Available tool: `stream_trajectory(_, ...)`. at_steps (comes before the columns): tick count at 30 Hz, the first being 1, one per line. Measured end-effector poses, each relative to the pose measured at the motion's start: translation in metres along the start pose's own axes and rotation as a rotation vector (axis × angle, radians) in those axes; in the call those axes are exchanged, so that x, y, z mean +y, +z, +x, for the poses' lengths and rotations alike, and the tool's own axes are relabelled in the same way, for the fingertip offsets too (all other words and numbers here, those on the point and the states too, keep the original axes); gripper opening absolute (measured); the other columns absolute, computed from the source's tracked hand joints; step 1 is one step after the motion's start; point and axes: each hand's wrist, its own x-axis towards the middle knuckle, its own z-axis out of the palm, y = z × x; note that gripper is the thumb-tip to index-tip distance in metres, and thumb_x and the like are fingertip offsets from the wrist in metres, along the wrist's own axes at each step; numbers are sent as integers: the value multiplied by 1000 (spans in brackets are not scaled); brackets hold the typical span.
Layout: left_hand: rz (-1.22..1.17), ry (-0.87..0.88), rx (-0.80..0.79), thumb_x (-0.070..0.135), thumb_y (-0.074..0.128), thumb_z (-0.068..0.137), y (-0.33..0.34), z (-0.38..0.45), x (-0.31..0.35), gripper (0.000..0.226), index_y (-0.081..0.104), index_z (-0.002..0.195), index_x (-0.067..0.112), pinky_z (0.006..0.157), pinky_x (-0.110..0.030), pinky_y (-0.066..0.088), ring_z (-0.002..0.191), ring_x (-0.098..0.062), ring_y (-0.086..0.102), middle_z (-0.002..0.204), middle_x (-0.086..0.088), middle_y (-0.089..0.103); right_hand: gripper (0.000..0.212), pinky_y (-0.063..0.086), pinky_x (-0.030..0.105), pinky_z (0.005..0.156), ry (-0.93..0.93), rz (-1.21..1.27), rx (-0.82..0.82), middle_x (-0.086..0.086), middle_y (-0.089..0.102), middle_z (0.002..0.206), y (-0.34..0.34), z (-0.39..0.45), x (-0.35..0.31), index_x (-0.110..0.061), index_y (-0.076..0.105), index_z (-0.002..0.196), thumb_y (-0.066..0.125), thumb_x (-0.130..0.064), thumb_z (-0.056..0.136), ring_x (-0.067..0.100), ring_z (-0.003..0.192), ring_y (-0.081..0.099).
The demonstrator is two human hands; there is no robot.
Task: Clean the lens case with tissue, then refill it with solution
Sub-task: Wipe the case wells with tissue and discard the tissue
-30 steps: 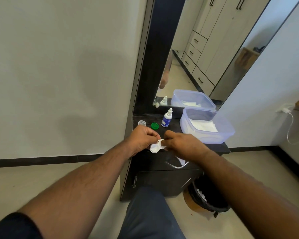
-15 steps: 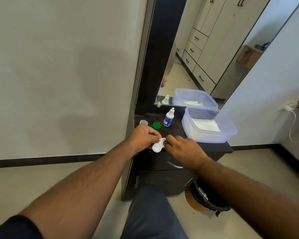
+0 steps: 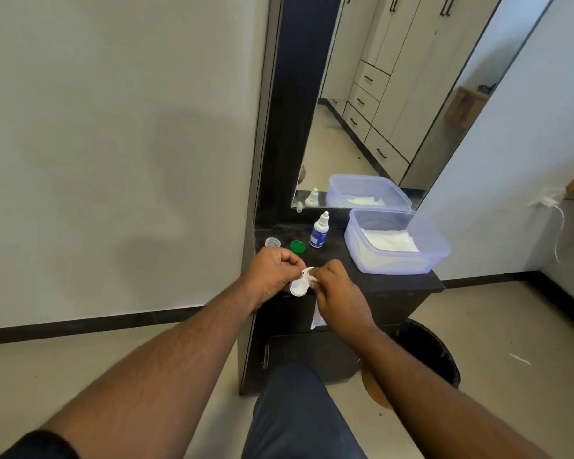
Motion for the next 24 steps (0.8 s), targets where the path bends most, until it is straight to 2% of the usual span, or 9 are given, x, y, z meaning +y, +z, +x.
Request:
stream_trajectory(3,-96,-4,32,-3,65,82,3,-1,0,19,69,93,12,72,-30,60,83,-19,70,89,-8,72,21,45,17,69,-68,16,65,3,50,108,-1,2,7,-11,61,113,56,-17,93,6,79,50)
stream_trajectory(7,-222,-34,70,-5,66,82,3,2,-1,30,64,103,17,70,-36,61,87,-23,71,91,-13,73,12,36,1,78,165,421,353,-3,55,99,-2,1,6,-11,66,102,60,-13,91,-10,91,52)
stream_trajectory(9,-286,-28,78,-5,67,82,2,2,-3,33,61,104,19,70,-39,61,86,-26,71,90,-16,73,10,37,0,74,240,506,350,-4,61,93,5,-6,4,-12,70,96,67,-13,87,-11,89,55)
stream_trajectory(13,-309,-1,87,-4,61,88,2,0,-2,31,52,110,15,65,-32,61,88,-24,70,96,-18,70,13,42,2,70,345,624,316,-8,68,92,19,-11,-3,-18,74,96,71,-16,84,-5,86,61)
stream_trajectory(15,-325,2,61,-4,59,90,2,0,-2,30,50,113,13,67,-31,61,92,-25,70,98,-17,70,15,42,2,68,375,640,318,-5,70,93,22,-7,-7,-17,75,98,70,-17,84,0,85,63)
stream_trajectory(19,-363,-10,22,-2,61,89,-2,0,-4,25,59,110,10,80,-34,60,95,-23,70,101,-13,72,16,45,7,70,375,645,343,-1,71,94,23,1,-12,-13,74,100,69,-17,85,5,86,64)
stream_trajectory(24,-488,-90,-24,-1,63,88,-4,-1,0,14,67,101,-2,71,-27,60,85,-21,73,97,-15,74,17,49,10,72,316,656,327,-7,71,94,15,2,-9,-16,72,100,71,-18,83,1,86,64)
